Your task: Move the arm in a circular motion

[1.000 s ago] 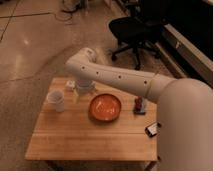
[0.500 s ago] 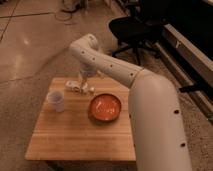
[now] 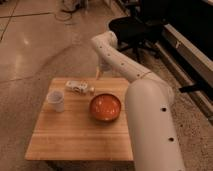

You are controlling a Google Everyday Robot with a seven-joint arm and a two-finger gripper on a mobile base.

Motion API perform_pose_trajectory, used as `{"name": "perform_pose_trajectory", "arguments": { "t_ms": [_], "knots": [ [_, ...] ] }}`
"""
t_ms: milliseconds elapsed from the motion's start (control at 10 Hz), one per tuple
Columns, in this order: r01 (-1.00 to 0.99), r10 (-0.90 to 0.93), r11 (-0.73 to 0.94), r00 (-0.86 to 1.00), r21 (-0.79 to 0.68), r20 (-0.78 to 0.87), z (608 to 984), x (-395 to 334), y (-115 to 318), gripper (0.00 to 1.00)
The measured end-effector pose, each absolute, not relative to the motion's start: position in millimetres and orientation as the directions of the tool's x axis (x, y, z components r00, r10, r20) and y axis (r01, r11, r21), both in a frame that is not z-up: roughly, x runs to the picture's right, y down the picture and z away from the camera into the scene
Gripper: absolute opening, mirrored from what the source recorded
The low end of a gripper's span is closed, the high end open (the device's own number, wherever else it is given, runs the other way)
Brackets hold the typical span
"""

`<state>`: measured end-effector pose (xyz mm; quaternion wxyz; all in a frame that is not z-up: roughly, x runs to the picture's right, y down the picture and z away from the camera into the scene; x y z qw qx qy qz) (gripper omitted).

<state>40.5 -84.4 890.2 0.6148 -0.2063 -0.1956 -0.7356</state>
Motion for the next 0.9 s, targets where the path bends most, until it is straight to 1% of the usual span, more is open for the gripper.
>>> {"name": "perform_pose_trajectory", "arguments": {
  "t_ms": [400, 500, 700, 900],
  "knots": [
    [0.997, -0.836, -0.024, 0.019, -0.071, 0.549, 894.1, 124.5, -74.7, 0.80],
    [0.996, -0.837, 0.011, 0.060, -0.092, 0.544, 890.0, 146.2, -67.8, 0.80],
    [0.994, -0.839, 0.053, 0.098, -0.098, 0.536, 881.3, 164.4, -54.1, 0.80],
    [0.990, -0.838, 0.104, 0.140, -0.096, 0.528, 866.0, 181.0, -28.6, 0.80]
  ]
}}
